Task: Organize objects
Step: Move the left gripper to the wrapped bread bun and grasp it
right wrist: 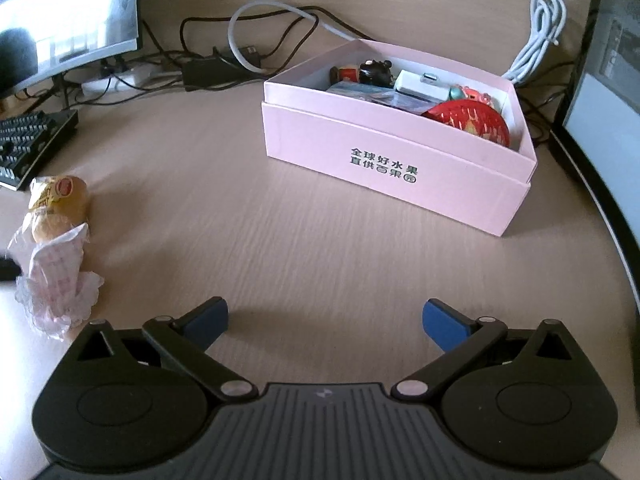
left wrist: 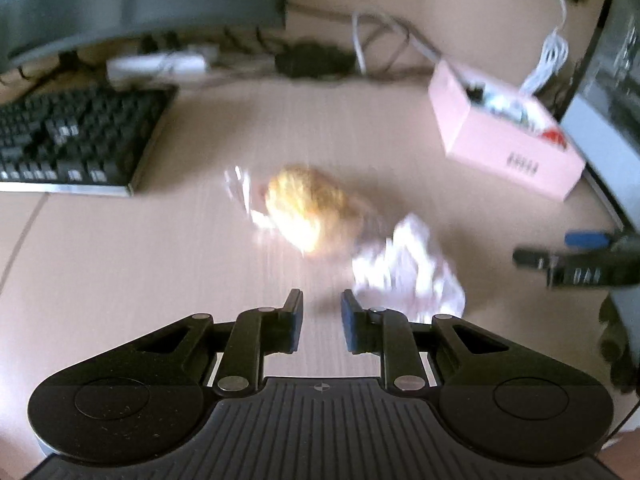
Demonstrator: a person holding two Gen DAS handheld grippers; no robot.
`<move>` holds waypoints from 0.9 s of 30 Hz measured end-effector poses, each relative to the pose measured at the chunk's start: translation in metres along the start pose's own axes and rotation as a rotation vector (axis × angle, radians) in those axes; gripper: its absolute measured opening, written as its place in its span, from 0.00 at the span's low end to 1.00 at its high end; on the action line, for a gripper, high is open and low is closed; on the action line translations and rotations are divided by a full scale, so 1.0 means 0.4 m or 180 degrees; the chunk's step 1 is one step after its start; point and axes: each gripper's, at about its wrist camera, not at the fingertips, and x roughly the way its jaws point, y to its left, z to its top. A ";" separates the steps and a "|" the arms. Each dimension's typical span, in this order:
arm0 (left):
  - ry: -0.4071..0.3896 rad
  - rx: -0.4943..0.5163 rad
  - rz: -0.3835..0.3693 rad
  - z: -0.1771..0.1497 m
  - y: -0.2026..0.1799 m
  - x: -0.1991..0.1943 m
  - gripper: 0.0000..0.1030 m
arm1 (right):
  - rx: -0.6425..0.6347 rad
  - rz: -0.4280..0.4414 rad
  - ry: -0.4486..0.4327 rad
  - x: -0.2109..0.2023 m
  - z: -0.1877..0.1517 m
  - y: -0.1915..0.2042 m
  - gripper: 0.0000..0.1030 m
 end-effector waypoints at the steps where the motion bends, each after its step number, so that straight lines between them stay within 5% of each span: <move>1: -0.0038 0.0048 0.0020 -0.005 -0.007 -0.002 0.23 | 0.0024 0.0019 -0.0003 0.001 -0.001 -0.002 1.00; 9: 0.0038 0.0483 0.0259 -0.001 -0.072 0.014 0.24 | 0.0028 0.0034 -0.0075 0.000 -0.009 -0.001 1.00; 16: 0.0074 0.0509 0.0132 0.007 -0.115 0.027 0.25 | -0.0019 0.0078 -0.0030 -0.001 -0.007 -0.004 1.00; 23: 0.0284 0.0764 -0.0080 0.007 -0.184 0.056 0.86 | -0.0126 0.0169 -0.0070 -0.001 -0.009 -0.009 1.00; 27: 0.0217 0.0557 -0.0306 -0.005 -0.188 0.046 0.86 | -0.0165 0.0206 -0.0102 -0.001 -0.011 -0.012 1.00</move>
